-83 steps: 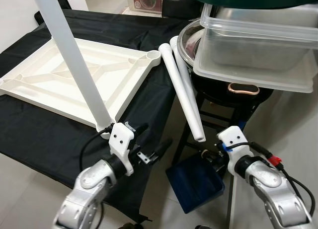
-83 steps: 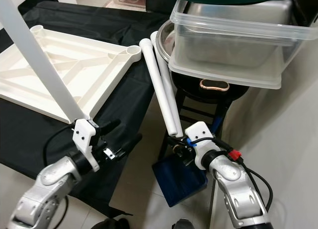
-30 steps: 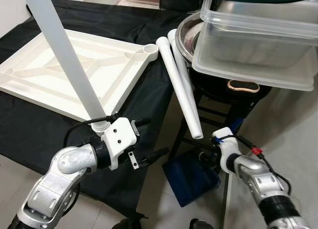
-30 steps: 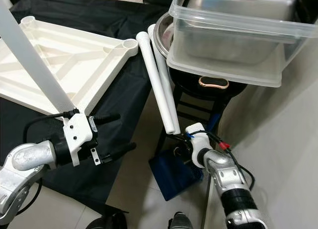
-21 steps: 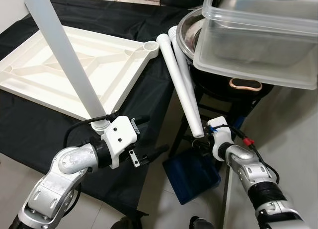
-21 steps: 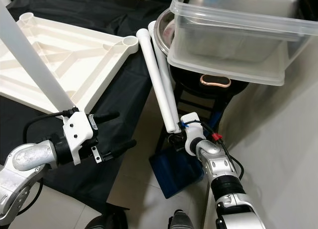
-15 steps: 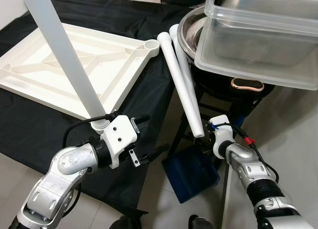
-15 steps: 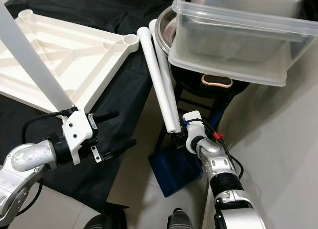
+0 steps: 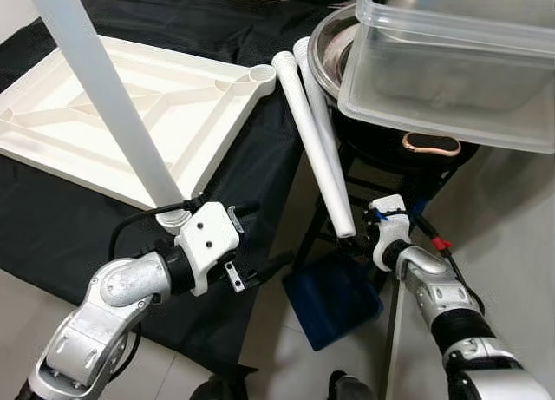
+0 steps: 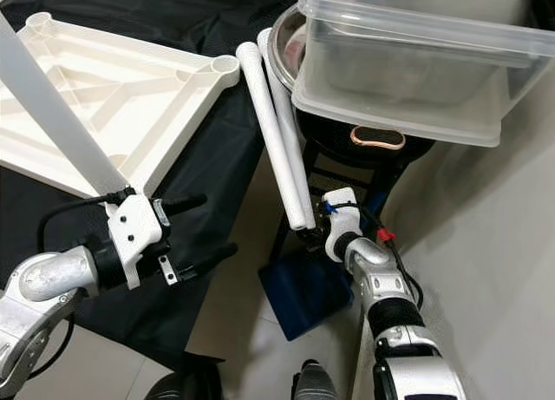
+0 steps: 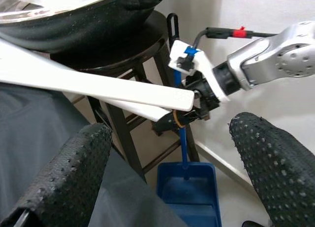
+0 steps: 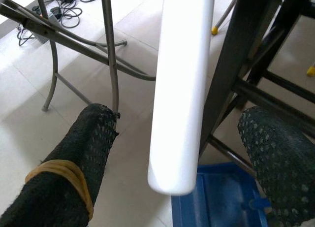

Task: Building children table

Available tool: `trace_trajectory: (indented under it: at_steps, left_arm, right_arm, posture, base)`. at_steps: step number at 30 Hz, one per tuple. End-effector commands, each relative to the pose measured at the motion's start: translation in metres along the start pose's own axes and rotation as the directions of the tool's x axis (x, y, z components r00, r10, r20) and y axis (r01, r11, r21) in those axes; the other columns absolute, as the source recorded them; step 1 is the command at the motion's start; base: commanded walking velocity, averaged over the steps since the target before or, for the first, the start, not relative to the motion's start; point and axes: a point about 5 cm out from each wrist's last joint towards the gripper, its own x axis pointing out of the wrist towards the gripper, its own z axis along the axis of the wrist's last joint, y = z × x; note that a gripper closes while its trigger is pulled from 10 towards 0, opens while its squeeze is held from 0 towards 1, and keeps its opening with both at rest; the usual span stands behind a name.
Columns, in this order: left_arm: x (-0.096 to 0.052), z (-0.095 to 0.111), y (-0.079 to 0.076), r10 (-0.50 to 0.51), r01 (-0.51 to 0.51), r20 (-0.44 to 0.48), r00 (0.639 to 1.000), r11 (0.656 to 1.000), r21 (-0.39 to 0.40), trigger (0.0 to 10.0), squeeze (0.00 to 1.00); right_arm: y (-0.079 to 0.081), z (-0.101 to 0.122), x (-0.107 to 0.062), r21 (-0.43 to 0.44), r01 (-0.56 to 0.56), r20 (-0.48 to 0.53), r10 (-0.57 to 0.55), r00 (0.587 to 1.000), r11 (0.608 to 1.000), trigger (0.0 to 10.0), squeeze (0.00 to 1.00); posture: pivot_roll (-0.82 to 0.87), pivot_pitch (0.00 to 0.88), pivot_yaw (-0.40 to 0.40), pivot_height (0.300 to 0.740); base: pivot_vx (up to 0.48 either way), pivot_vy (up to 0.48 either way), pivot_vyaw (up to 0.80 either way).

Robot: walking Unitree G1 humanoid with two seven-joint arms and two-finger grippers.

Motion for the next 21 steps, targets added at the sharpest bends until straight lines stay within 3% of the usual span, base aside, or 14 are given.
trace_trajectory:
  at_steps: [1,21]
  left_arm:
    - [-0.003,-0.002,-0.002,-0.002,0.002,-0.015,1.000,1.000,-0.004,10.0,0.00]
    - [-0.007,0.002,-0.002,0.005,-0.005,-0.023,1.000,1.000,-0.004,10.0,0.00]
  right_arm:
    - [0.002,-0.009,-0.001,0.007,-0.002,-0.022,0.003,1.000,1.000,10.0,0.00]
    - [0.000,0.009,0.011,-0.021,0.018,0.015,-0.018,1.000,1.000,10.0,0.00]
  posture:
    - [0.01,0.294,-0.002,0.740]
    - [0.03,0.307,-0.001,0.740]
  base:
    - [0.000,0.000,0.00]
    - [0.000,0.000,0.00]
